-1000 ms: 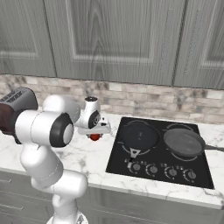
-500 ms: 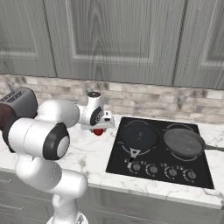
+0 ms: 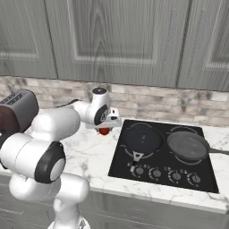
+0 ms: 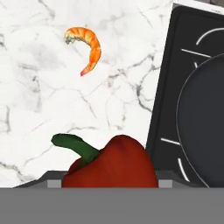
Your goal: Place both pans onto different burners. Then place the bell pepper and the shrimp on different pans.
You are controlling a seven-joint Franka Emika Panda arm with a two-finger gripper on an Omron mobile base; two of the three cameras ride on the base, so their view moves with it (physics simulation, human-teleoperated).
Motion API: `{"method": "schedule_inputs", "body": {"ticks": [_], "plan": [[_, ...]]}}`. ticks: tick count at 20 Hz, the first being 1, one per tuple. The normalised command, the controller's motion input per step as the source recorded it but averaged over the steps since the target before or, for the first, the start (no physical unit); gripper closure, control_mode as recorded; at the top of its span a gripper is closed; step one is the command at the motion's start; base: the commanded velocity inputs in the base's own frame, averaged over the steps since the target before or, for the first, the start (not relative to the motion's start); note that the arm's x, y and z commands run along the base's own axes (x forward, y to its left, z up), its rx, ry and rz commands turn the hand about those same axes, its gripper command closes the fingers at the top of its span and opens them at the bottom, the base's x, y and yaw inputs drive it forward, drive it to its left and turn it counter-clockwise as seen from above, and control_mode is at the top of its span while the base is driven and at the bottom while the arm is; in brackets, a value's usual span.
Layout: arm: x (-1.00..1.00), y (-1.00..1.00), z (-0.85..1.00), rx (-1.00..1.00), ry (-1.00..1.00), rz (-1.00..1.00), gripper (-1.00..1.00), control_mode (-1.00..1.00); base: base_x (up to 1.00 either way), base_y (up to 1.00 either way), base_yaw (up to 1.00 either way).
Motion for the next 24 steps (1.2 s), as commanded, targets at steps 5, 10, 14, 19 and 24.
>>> {"method": "schedule_inputs", "body": {"ticks": [5,10,14,19,24], "plan": [[-0.22,-0.35,0.22,0.00,-0.03,0.00,1.00,-1.00,0.00,0.00,0.00],[-0.08,-0.40,0.21,-0.01,0.00,0.00,1.00,-1.00,0.00,0.00,0.00],[0.00,-0.50,0.13,-0.02,0.00,0.00,1.00,-1.00,0.00,0.00,0.00],[0.00,-0.50,0.10,-0.04,0.00,0.00,1.00,-1.00,0.00,0.00,0.00],[0.00,-0.52,0.17,-0.03,0.00,0.00,1.00,-1.00,0.00,0.00,0.00]]}}
